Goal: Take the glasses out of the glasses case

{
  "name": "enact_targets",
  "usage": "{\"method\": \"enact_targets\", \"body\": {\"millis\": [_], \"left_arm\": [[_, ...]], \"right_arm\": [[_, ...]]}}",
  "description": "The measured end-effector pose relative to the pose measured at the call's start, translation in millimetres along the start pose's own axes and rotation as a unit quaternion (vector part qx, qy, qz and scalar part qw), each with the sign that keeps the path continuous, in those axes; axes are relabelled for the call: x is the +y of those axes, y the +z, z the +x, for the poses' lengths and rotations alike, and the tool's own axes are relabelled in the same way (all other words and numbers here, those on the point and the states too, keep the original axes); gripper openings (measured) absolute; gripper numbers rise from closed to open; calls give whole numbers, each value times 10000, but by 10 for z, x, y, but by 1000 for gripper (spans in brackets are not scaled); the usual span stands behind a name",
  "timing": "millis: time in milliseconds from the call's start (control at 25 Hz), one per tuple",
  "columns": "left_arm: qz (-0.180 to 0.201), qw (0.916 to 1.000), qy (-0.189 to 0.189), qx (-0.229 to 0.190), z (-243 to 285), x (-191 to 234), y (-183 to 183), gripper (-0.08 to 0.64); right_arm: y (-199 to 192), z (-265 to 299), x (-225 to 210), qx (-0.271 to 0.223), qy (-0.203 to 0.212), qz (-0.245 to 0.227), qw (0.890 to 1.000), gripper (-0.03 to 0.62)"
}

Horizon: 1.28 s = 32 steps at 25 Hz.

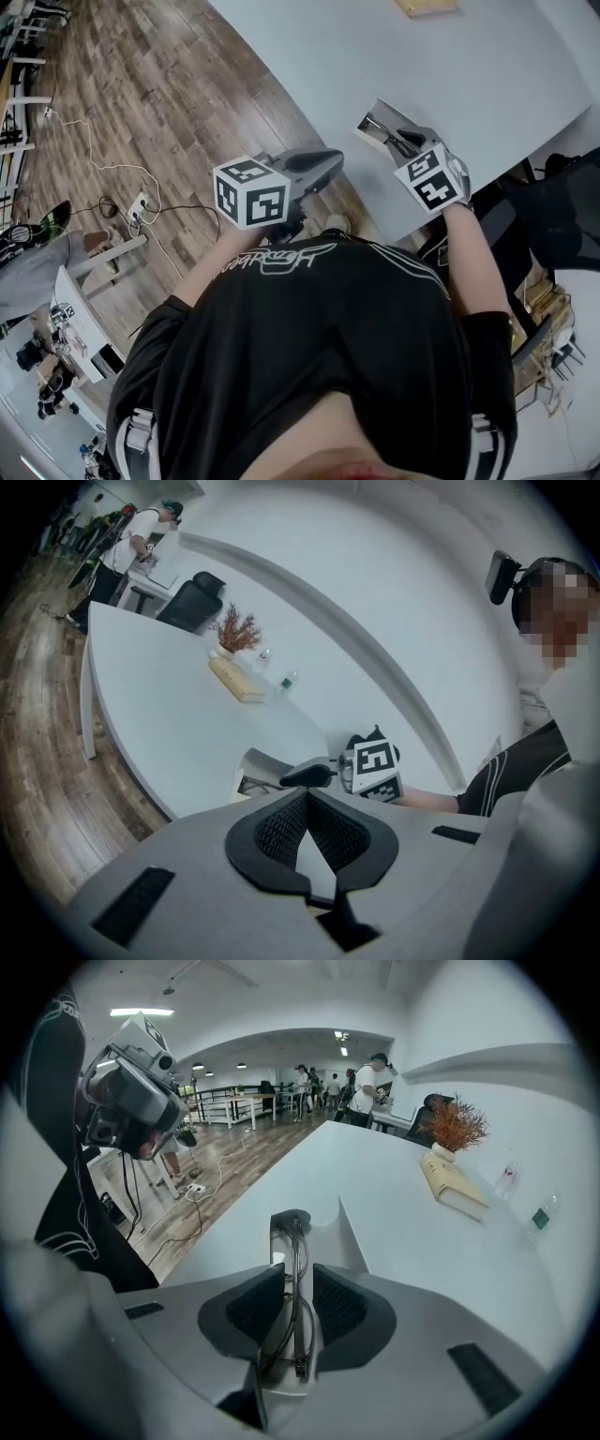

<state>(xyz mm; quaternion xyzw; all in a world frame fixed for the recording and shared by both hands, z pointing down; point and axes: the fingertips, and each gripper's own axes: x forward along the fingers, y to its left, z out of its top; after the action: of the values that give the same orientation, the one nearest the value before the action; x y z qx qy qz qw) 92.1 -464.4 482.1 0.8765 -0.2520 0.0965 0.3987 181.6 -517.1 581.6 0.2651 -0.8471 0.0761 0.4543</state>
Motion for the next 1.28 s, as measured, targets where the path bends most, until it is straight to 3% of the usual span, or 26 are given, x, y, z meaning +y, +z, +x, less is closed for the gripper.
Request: {"method": "enact_targets", "body": {"millis": [840,1280], "left_arm": [[-91,9999,-65,67,81,69,18,8],[-155,9998,-35,92,46,86,-20,8]], "right_arm": [[-97,119,-3,375,129,-275,9988,22],[-69,85,-110,433,-242,-623,9968,21]]}}
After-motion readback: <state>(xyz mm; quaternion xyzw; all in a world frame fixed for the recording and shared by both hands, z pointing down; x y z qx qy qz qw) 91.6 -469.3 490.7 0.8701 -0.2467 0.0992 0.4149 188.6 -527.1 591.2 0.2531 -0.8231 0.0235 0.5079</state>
